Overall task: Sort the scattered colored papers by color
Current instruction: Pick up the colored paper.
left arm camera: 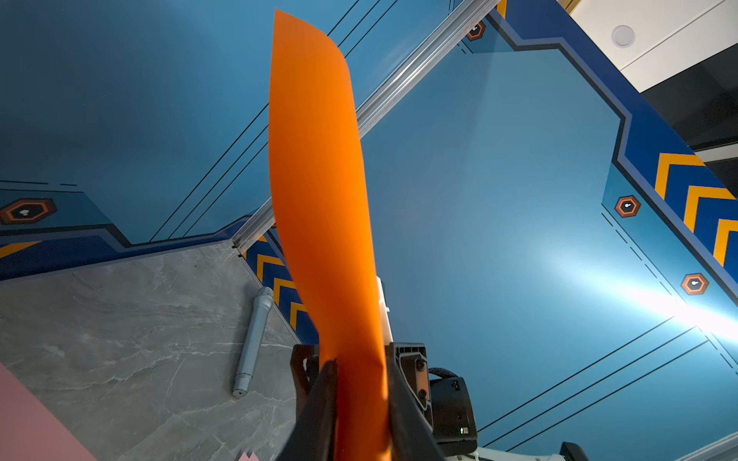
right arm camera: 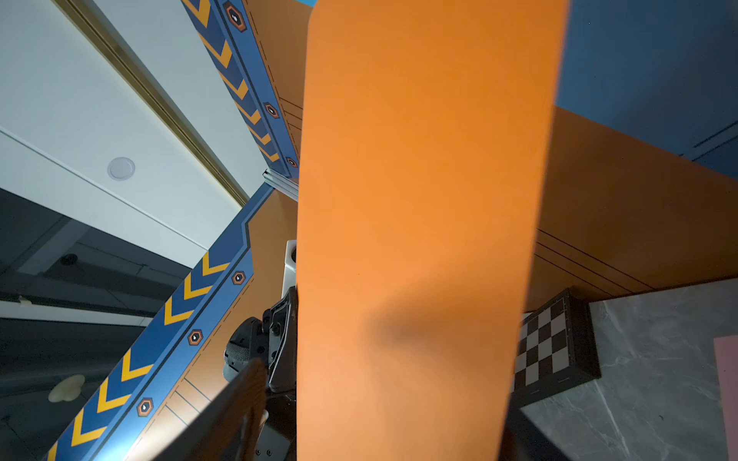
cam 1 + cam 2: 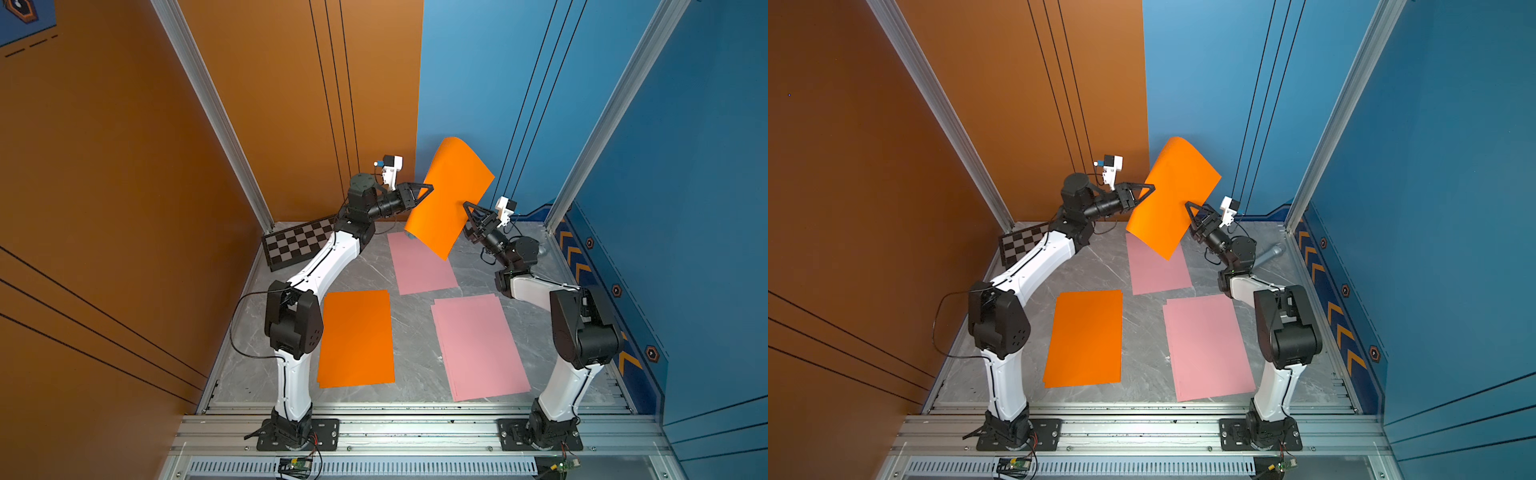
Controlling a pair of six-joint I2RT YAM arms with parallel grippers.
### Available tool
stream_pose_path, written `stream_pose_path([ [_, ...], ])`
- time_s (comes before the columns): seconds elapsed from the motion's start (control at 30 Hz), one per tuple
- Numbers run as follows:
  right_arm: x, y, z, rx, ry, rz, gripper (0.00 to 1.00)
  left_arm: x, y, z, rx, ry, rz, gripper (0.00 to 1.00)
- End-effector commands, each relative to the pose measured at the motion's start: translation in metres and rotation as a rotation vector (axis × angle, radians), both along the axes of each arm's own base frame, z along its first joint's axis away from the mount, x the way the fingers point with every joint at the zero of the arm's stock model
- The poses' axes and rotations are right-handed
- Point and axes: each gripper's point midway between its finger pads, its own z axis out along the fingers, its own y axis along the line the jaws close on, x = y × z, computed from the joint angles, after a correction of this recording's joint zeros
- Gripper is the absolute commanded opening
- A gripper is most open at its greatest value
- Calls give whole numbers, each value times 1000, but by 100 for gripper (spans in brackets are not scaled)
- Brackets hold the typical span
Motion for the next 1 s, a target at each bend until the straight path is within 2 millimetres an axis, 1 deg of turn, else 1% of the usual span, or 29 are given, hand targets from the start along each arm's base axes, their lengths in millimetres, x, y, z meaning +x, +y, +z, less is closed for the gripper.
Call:
stream_pose_path([
  [0.0, -5, 10, 6, -8, -45, 41, 64, 0, 3, 0, -19, -13, -19, 22],
  [0.07, -6, 9, 6, -9, -45, 42, 54, 1, 5, 1, -23, -12, -21, 22],
  [0.13, -6, 9, 3, -14, -33, 43, 40, 1, 7, 0, -23, -8, -20, 22],
  [0.23, -5, 9, -2, -34, -15, 36, 27, 2, 9, -2, -24, 3, -15, 24],
  [0.33, -4, 10, -15, -79, 22, 22, 16, 6, 13, -11, -22, 36, -11, 33],
  [0.37, -4, 10, -19, -95, 32, 15, 11, 7, 15, -16, -20, 50, -9, 37],
  [0.43, -4, 11, -28, -123, 61, 15, 0, 8, 18, -27, -11, 73, -5, 50],
  [0.47, -3, 12, -32, -139, 77, 16, 0, 9, 20, -34, -5, 90, -3, 59],
  [0.57, -4, 13, -47, -201, 131, 14, 0, 12, 34, -61, 22, 134, 32, 77],
  [0.6, -3, 11, -56, -233, 166, 6, 0, 12, 40, -71, 32, 152, 50, 87],
  [0.63, -4, 10, -61, -260, 180, -1, 0, 12, 45, -79, 41, 166, 67, 95],
  [0.7, -7, 5, -76, -338, 240, -18, 0, 9, 57, -98, 69, 190, 108, 98],
  [0.77, -12, 1, -90, -446, 300, -35, 0, 4, 70, -120, 92, 233, 144, 98],
  [0.83, -20, -8, -105, -582, 366, -71, 0, -1, 81, -144, 126, 283, 181, 98],
  [0.9, -30, -16, -114, -718, 423, -93, 0, -13, 82, -164, 148, 321, 181, 98],
  [0.97, -38, -25, -118, -806, 467, -108, 0, -27, 80, -177, 174, 332, 185, 98],
])
